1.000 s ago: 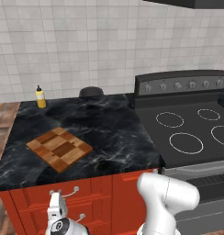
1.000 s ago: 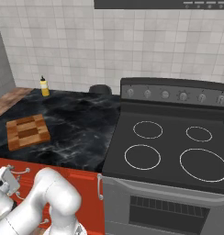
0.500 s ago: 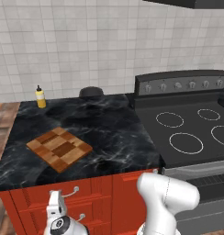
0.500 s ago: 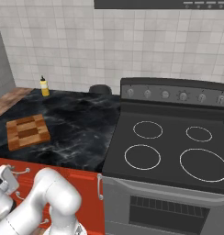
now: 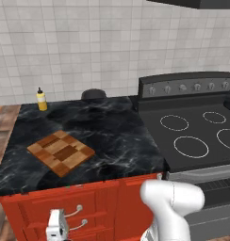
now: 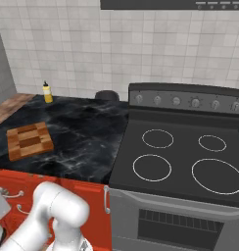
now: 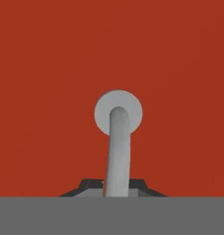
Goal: Open the drawer on the left and place the cutting tools on the cutting board.
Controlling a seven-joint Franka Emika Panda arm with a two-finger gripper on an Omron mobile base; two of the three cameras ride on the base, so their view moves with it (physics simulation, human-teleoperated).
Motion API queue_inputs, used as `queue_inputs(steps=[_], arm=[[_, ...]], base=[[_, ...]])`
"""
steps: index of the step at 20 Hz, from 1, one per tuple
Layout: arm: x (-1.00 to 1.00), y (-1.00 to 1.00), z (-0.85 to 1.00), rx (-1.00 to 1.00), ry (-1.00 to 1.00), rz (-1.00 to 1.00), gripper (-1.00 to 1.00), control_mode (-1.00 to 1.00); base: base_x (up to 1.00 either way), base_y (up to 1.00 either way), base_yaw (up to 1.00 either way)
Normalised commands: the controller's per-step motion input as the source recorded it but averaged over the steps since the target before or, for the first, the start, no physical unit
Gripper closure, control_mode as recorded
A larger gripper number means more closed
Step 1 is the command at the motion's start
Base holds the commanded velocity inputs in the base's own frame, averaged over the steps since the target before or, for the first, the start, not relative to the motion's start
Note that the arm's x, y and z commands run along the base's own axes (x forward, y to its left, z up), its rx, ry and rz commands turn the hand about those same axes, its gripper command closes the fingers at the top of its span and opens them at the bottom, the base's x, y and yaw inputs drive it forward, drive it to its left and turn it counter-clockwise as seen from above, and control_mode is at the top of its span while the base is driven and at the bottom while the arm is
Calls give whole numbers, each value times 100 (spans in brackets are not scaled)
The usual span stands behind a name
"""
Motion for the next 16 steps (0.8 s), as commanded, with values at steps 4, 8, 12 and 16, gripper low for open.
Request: queue_inputs(steps=[4, 8, 12, 16], arm=[[-100, -25, 0, 0, -10, 3, 100, -100], [-100, -19, 0, 0, -6, 2, 100, -100], [-100, -8, 0, 0, -1, 0, 100, -100], [-93, -1, -1, 0, 0, 0, 100, -100]], base=[[0, 0, 0], [0, 0, 0], [0, 0, 0], [0, 0, 0]])
